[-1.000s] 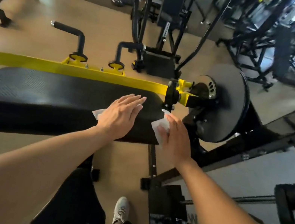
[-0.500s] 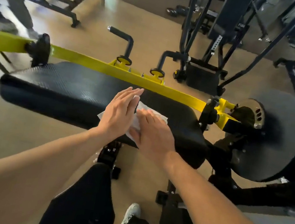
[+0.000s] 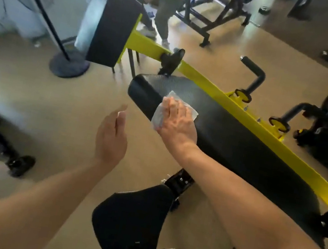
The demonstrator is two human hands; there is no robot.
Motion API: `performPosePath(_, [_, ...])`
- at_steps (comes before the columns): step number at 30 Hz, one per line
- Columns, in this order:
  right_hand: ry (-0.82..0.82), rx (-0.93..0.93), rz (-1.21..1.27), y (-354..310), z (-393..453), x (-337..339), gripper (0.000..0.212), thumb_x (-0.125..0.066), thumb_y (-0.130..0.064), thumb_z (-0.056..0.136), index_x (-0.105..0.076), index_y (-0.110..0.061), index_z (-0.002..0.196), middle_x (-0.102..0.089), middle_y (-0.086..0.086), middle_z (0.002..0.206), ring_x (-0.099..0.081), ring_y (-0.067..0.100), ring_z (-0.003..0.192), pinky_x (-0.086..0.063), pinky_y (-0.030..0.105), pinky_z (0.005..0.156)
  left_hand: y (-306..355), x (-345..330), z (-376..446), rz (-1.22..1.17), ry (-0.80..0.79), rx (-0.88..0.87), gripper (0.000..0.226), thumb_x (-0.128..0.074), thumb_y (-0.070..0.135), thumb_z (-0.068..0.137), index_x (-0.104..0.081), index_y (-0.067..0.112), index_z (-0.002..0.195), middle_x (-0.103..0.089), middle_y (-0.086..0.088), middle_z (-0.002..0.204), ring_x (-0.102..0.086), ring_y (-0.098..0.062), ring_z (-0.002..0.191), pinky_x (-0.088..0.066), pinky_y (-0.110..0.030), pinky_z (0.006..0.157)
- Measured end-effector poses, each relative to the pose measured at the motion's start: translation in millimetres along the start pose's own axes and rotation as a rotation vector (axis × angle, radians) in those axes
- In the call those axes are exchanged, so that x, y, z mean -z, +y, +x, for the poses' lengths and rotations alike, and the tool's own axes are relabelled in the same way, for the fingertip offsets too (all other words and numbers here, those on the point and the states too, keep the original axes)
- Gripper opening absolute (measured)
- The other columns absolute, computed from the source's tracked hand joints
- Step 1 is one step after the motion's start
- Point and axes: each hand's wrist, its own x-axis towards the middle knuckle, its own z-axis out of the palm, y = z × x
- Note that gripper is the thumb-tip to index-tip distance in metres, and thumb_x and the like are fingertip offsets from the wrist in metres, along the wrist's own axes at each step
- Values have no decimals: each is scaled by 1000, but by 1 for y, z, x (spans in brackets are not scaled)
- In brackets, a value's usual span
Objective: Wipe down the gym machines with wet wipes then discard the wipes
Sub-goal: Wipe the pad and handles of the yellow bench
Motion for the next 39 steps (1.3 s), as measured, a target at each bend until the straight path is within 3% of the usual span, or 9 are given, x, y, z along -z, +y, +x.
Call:
performPosePath(2, [35,33,-29,-17,26,0,69,-28,-18,105,13,2,156,2,25,166,-9,44,153,-13,54,125,-2,9,-2,8,10,24,43,-29,34,111,-51,24,146,-53,8,147,-44,-3,135,-30,-19,111])
performPosePath(9, [23,137,-58,-42,76,4,64,-17,-19,104,14,-7,159,15,18,168,3,41,155,-10,56,125,5,21,16,14,-18,-36,43,-29,34,110,-50,26,146,-53,9,146,-41,5,128,-27,-10,103])
performPosePath(11, [-8,89,18,-45,89,8,66,-23,-27,104,8,-12,161,5,15,169,-6,39,155,-16,55,124,9,19,31,23,-51,-111,42,-31,31,110,-52,22,145,-55,7,145,-42,6,126,-28,-11,106])
performPosePath(14, [-18,-104,267,-50,110,19,65,-38,-44,103,-15,-24,160,-29,13,161,-31,35,146,-28,49,118,12,11,58,4,-103,-216,39,-34,25,110,-57,17,140,-60,1,140,-46,4,122,-32,-14,106])
performPosePath(18, [-47,-292,307,-51,120,22,69,-54,-47,93,-30,-25,154,-44,9,150,-42,28,138,-36,45,112,6,-3,84,-74,-213,-347,38,-36,24,109,-60,10,136,-63,-9,135,-55,-19,127,-40,-34,110])
performPosePath(21, [-14,-383,206,-46,92,15,75,-61,-51,87,-33,-21,151,-47,8,148,-47,27,134,-40,44,109,-2,-13,89,-63,-365,-454,38,-36,19,110,-57,8,140,-59,-11,141,-49,-21,135,-37,-39,115])
performPosePath(26, [69,-501,131,-15,0,2,76,-13,-65,99,-39,-19,154,-47,7,154,-48,28,137,-40,46,109,-3,-30,69,-95,-526,-551,44,-30,26,110,-52,11,145,-51,-4,150,-39,-16,145,-26,-30,121])
performPosePath(33, [161,-616,-17,38,-149,-20,65,-31,-62,105,-51,-15,145,-58,7,141,-55,28,127,-43,44,103,12,-48,4,-191,-671,-597,45,-31,33,110,-54,15,145,-54,1,148,-41,-10,143,-36,-42,118])
performPosePath(39, [191,-680,-19,68,-222,-26,63,-34,-62,105,-51,-15,143,-59,7,140,-54,27,128,-40,43,106,22,-50,-36,-190,-663,-526,50,-27,41,108,-53,19,145,-53,5,147,-41,-8,143,-35,-38,119])
